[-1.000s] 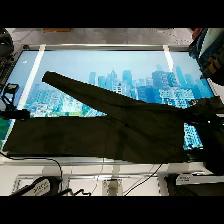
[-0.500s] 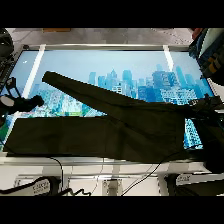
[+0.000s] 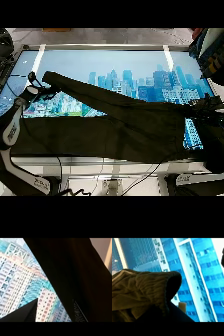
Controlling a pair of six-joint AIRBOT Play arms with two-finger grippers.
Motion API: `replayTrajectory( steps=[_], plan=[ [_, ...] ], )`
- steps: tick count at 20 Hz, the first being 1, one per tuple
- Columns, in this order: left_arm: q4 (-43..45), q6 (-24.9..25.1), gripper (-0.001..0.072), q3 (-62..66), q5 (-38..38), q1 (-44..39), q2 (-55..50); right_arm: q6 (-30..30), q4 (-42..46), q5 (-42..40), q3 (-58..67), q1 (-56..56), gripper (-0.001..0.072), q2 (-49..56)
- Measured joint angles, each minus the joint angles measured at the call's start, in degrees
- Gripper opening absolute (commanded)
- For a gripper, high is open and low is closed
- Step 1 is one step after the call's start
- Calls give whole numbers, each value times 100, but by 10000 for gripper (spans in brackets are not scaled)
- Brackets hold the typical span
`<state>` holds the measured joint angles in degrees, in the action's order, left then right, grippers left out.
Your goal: Fold the clothes and pants, and hang the long-sleeved shirts on hangers.
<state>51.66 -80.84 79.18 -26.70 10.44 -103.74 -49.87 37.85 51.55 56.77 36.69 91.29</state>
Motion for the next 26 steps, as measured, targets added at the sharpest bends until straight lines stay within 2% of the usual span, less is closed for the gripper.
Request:
replayTrajectory(
  steps=[2,8,9,11,12,16,18,20,23,26],
  plan=[
    [-37,-138,415,354,-42,-48,-348,0,0,2,0,0,75,0],
    [-116,-264,397,706,-181,-138,-815,4,-2,0,0,-2,76,0],
    [-118,-269,348,721,-195,-157,-859,4,-4,0,0,-2,76,0],
    [-118,-278,98,737,-219,-208,-942,4,-2,-2,0,-2,76,0],
    [-116,-284,16,743,-227,-227,-970,4,-2,0,-2,-2,76,0],
    [-68,-293,15,796,-262,-243,-940,4,-2,-4,0,-2,74,0],
    [52,-286,14,809,-378,-184,-767,4,-2,0,7,-2,35,0],
    [170,-284,14,837,-382,-109,-422,4,-9,59,48,-4,35,0],
    [811,-278,13,850,-870,-33,269,2,-4,170,164,-7,34,0],
    [1469,-278,13,848,-1762,-15,957,-4,24,243,245,-7,35,0]
  ],
)
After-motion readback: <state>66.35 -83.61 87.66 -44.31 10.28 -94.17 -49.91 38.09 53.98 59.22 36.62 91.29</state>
